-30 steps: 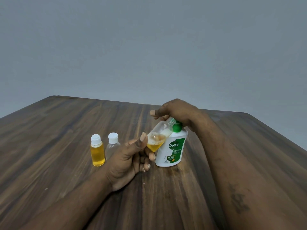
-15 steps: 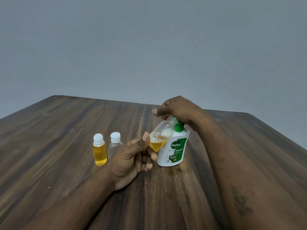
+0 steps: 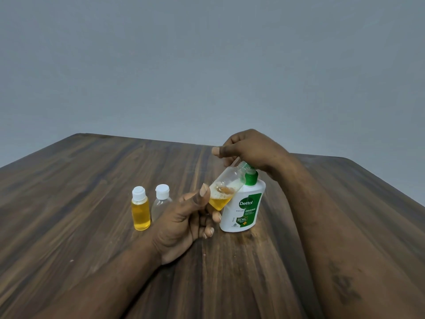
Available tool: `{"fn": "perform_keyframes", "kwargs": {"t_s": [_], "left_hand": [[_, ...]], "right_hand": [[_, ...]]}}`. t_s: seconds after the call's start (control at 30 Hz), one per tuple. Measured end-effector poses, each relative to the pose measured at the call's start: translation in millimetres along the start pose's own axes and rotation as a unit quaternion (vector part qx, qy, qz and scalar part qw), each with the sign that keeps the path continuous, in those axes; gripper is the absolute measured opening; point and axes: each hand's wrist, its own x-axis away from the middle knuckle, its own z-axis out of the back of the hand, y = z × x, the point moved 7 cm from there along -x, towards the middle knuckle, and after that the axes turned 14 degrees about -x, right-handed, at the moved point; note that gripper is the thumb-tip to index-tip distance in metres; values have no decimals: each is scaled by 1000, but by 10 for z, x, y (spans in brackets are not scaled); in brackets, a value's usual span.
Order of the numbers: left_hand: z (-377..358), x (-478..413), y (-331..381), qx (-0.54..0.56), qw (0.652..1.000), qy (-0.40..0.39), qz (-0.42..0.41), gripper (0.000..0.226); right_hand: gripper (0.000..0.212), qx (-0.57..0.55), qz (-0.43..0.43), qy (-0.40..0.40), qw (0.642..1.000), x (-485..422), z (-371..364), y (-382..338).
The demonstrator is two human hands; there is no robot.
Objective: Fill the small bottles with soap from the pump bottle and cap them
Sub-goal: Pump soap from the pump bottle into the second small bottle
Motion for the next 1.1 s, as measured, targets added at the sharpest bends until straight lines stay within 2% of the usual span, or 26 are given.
{"fn": "perform_keyframes", "kwargs": {"t_s": [0.13,0.27,0.37,0.47,0.7,0.87,1.0,1.1], "left_hand": [[11,-1,-17,-3,1000,6,7,54],[-4,0,-3,1,1000,0,2,53],[-23,-14,-2,3,1000,-4,-3,53],[-11,-9,-8,5,1000,-1,-4,55],[9,3,-12,-2,1000,7,6,53],[-1,6,2,3,1000,1,4,53],[-14,4,10,5,1000,-4,1,52],[-13,6,8,6,1000,-4,3,52]], "right_hand": [[27,-18,-67,-17,997,-10,-35,168],[31,-18,-34,-18,999,-3,-18,76],[37,10,12,18,1000,20,37,-40],[32,13,33,41,999,37,72,-91],[28,3,-40,-18,999,9,-35,107],[33,-4,6,-2,1000,7,-6,15],[36,6,31,43,999,18,73,-70],[37,16,20,17,1000,16,34,-44]]}}
